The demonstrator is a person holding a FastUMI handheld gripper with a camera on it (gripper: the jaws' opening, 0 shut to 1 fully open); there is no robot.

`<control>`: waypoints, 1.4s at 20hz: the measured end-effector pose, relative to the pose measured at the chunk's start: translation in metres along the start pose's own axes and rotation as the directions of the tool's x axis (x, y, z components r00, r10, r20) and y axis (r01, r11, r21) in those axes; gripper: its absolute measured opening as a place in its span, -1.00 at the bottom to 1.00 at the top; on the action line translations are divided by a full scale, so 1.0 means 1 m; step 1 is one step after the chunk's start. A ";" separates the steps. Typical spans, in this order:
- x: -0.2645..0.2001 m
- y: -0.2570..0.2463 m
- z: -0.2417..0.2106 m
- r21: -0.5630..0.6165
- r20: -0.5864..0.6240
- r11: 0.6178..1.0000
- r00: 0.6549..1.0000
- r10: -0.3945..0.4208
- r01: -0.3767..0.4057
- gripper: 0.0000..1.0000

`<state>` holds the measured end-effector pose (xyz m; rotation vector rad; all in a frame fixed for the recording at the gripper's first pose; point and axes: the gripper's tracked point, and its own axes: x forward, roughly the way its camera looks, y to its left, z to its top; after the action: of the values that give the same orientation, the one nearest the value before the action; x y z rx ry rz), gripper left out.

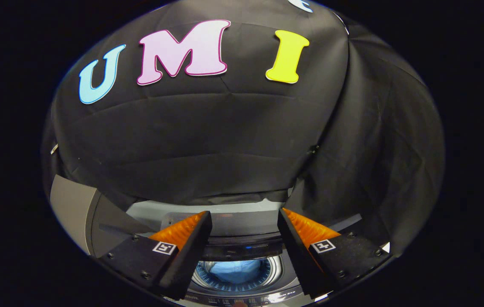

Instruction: Put the clothes into the washing machine and then close the washing machine lid.

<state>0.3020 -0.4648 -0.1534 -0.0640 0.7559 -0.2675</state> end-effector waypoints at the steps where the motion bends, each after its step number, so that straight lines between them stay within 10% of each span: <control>1: -0.001 0.000 0.000 -0.003 0.005 1.000 1.000 0.003 -0.003 0.97; 28: -0.009 0.003 -0.032 0.009 -0.072 1.000 0.997 0.020 -0.020 0.97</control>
<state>0.2741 -0.4580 -0.1708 -0.0396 0.8264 -0.2549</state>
